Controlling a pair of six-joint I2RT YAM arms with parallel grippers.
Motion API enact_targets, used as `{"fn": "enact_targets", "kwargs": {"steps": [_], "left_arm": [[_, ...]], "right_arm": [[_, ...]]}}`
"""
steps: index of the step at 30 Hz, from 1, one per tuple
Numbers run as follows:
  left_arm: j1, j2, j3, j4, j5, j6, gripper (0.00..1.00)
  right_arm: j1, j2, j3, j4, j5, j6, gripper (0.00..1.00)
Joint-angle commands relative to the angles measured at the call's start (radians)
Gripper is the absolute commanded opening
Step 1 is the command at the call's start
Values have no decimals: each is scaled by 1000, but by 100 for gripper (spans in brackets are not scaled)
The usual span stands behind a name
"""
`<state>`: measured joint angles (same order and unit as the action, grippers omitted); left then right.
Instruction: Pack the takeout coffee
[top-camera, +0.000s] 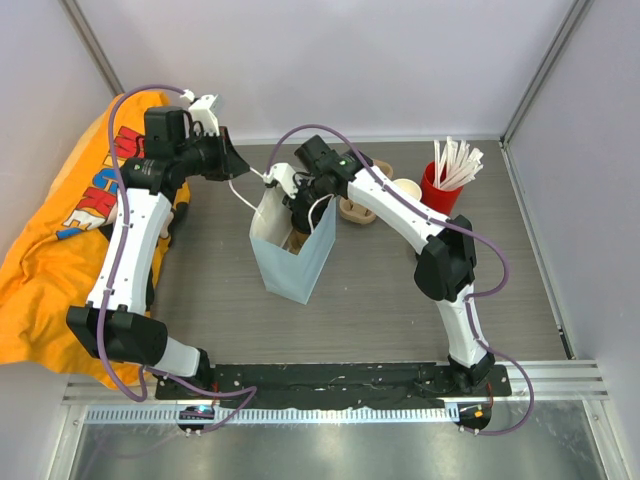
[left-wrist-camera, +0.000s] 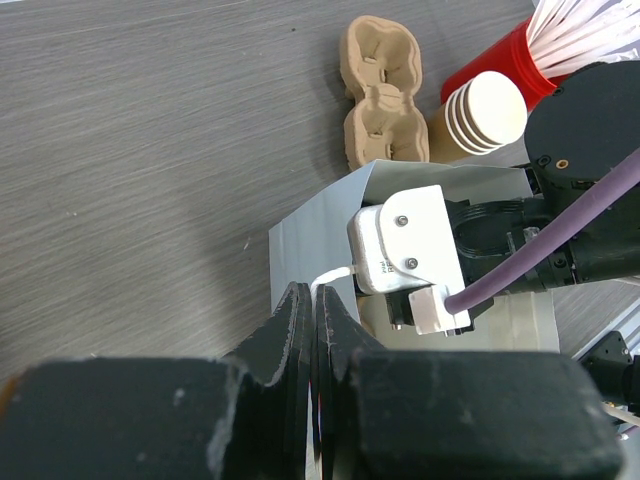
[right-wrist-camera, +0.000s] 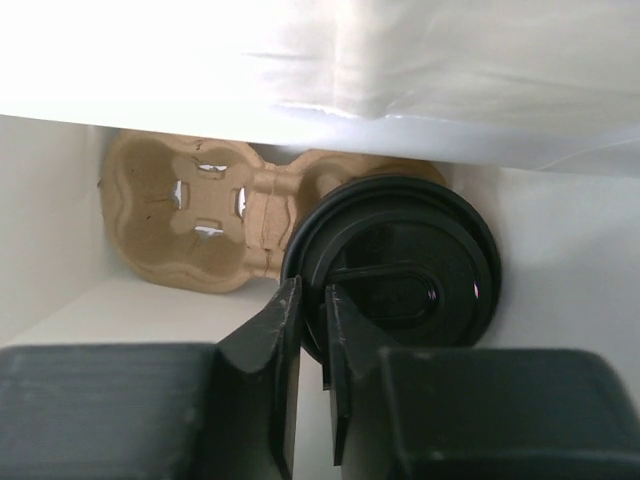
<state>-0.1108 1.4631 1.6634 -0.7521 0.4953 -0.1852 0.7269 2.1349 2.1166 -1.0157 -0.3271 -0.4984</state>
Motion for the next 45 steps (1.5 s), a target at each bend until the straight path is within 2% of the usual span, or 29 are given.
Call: {"fn": "enact_targets", "kwargs": {"steps": [1,15,26,33,45], "left_arm": [[3,-30,1,33,29,-16,0],[3,-35,-4,31,26,-11,1],[3,-35,-1,33,31,-14,6],[3,-33,-2,33,32,-13,8],[3,-32,-4,34,35,-14,8]], "right_arm": [[2,7,-9,12,10,-8,21],[2,0,-7,16,14,-6,38],[2,0,-21,20,14,-8,43],[0,-6,-14,25,13,-9,57],[2,-23,-3,34,8,-5,68]]}}
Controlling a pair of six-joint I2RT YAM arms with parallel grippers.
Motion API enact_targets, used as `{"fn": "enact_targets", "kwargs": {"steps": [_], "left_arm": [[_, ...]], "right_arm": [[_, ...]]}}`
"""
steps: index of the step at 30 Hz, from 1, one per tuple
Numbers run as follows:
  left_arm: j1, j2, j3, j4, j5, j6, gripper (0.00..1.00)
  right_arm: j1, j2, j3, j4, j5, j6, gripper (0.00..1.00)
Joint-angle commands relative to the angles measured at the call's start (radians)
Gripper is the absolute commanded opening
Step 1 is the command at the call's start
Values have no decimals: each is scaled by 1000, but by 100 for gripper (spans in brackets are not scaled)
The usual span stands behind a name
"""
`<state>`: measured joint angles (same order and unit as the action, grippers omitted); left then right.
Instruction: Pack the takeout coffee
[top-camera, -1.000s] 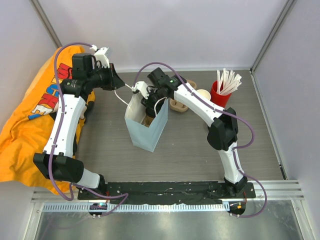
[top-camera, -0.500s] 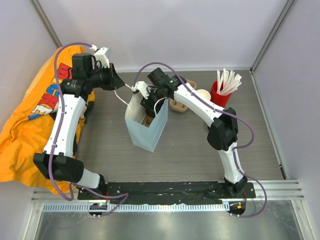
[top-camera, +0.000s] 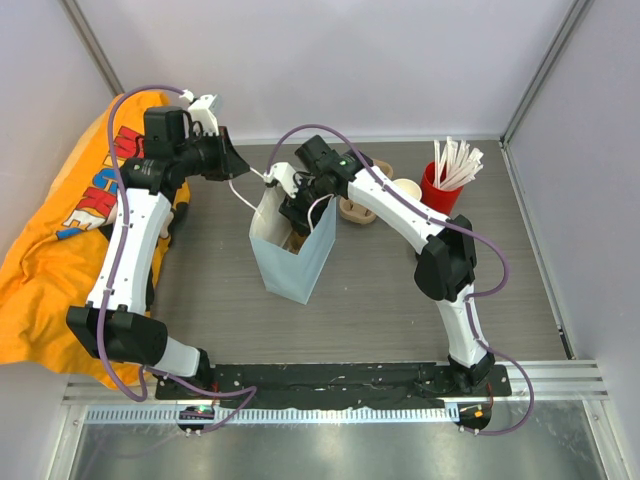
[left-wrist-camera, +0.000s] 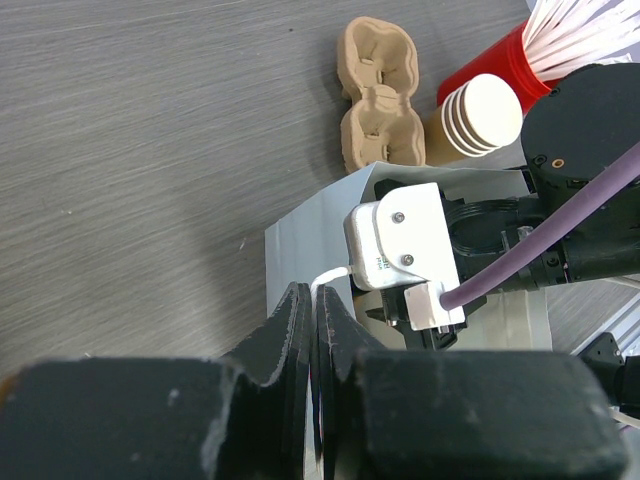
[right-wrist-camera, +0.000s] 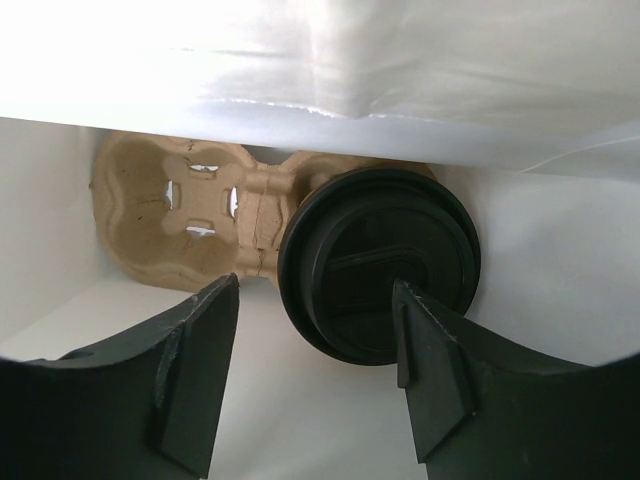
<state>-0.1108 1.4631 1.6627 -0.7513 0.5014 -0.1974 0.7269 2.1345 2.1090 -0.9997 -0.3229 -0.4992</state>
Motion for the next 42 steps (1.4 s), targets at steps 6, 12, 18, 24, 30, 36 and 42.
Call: {"fn": "enact_targets", "kwargs": {"steps": [6,12,18,24,30,36,42], "left_arm": [[3,-30,-1,32,32,-2,9],[3,-27,-1,32,35,0,11],[5,-24,2,33,39,-4,11],[5,-23,2,32,39,-4,11],[3,-21,3,32,42,-4,11],[3,-21,3,32,39,0,12],[5,-23,0,32,39,0,12]], "right_arm": [[0,-28,23,18,4,-4,75],[2,-38,52,15,7,-9,77],[2,-50,78,4,1,-12,78],[2,-59,114,-8,-19,-13,79],[2,-90,134,-14,-36,-27,79],[0,-139,137,-14,-74,-44,80],[2,-191,132,-14,-93,-62,80]]}}
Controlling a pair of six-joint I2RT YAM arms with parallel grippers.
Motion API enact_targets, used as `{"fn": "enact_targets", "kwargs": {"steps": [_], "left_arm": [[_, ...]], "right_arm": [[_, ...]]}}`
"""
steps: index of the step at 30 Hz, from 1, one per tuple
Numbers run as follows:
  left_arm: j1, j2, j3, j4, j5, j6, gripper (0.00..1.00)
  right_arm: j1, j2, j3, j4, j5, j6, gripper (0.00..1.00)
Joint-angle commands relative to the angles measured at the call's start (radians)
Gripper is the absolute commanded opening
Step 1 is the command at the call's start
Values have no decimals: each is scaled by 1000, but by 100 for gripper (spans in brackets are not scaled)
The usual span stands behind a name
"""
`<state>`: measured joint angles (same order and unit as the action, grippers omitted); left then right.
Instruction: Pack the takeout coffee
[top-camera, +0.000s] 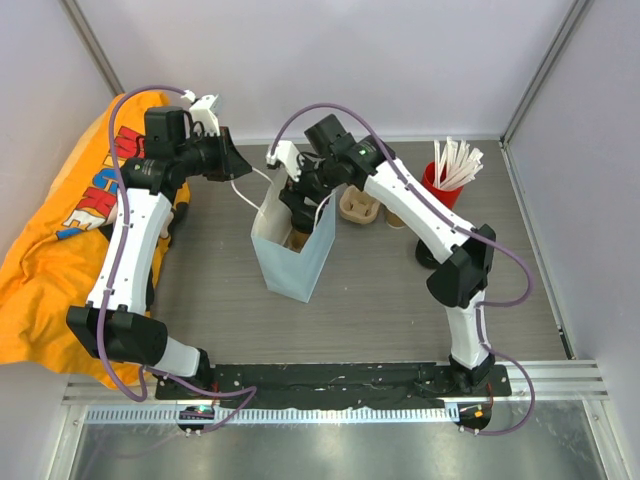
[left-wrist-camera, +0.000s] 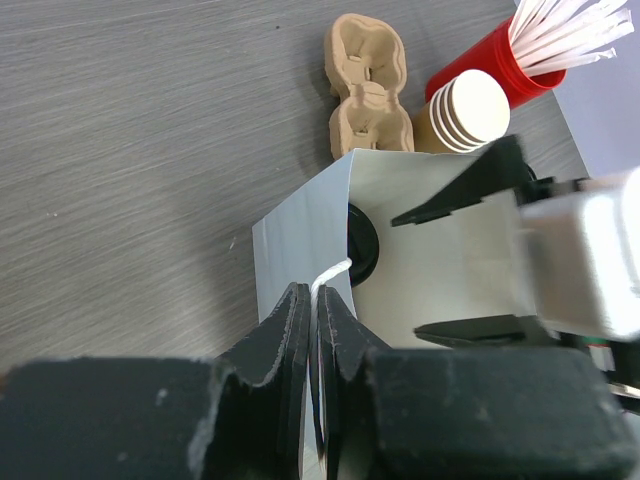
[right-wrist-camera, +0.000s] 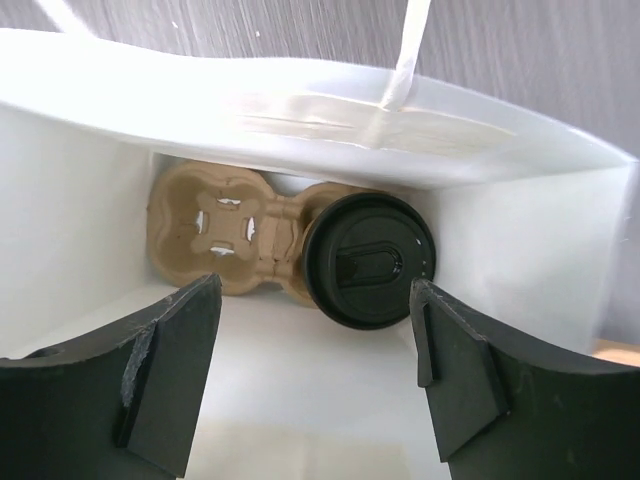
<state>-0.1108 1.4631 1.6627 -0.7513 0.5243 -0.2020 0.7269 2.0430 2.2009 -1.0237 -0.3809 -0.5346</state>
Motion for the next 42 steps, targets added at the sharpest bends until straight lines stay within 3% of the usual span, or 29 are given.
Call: {"fn": "enact_targets", "kwargs": {"steps": [1,15,27,42], "left_arm": [[5,-23,2,32,14,4,12],[5,-18,0,36,11,4,13],[3,-23,2,35,14,7,29],[5,-32,22,33,101,7,73]], "right_arm": [[2,-106,42,10,-35,-28,80],[-20,-161,140,5,50,-2,80],[-150,-222,143,50,40,53,80],[-360,-339,51,131,65,125,78]]}}
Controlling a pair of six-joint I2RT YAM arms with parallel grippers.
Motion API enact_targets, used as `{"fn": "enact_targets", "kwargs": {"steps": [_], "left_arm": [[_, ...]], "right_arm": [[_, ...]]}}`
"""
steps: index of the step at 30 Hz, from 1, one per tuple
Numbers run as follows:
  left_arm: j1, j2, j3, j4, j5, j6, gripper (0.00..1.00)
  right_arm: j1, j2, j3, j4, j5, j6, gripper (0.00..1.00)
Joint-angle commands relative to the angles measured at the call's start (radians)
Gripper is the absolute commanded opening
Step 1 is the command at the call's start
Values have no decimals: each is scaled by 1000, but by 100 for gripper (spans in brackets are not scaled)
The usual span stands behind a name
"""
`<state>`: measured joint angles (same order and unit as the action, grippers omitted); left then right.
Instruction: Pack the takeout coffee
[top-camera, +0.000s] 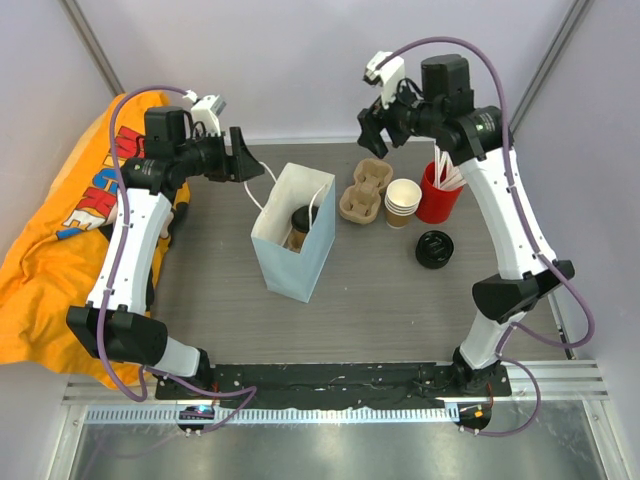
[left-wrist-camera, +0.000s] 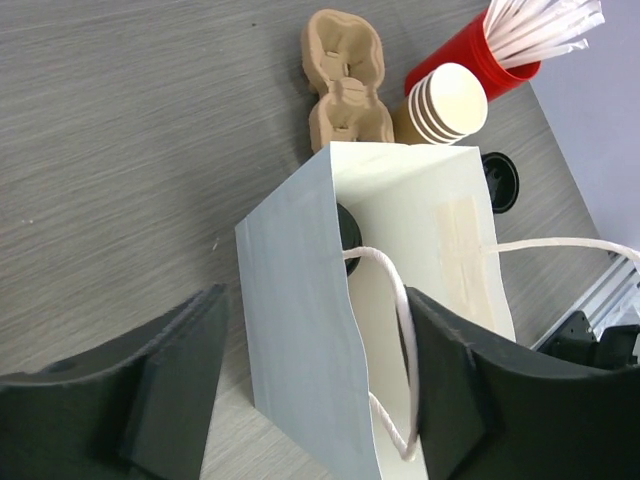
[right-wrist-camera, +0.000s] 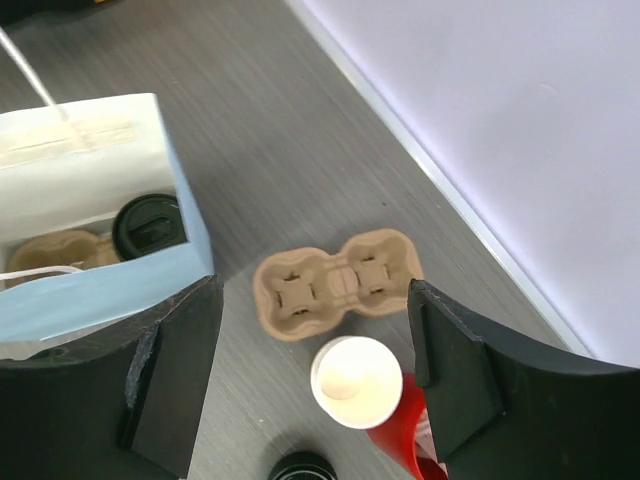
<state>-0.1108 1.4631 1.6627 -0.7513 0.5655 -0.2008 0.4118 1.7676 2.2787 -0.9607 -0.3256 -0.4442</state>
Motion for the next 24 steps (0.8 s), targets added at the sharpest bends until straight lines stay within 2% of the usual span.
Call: {"fn": "enact_targets", "kwargs": {"steps": [1,4,7,8,15,21,24], "left_arm": [[3,-33,23,33,63,6,73],[5,-35,28,30,60,9,79],[3,-37,31,27,57,9,98],[5,-38,34,26,56,11,100],[5,-41,61,3,37,29,100],[6,-37,100,-19,22,43,100],[7,-43,115,-31,16,54,100]], "right_arm": [[-51,-69,-31,73,8,39,78],[-71,-85,-47,80,2,42,78],[-76,-91,-53,82,0,41,79],[-74,-92,-47,82,0,39,80],[-105,-97,4,82,34,79,82],[-122,-114,-18,138,186,131,82],[-133,-126,-53,171,258,139,79]]}}
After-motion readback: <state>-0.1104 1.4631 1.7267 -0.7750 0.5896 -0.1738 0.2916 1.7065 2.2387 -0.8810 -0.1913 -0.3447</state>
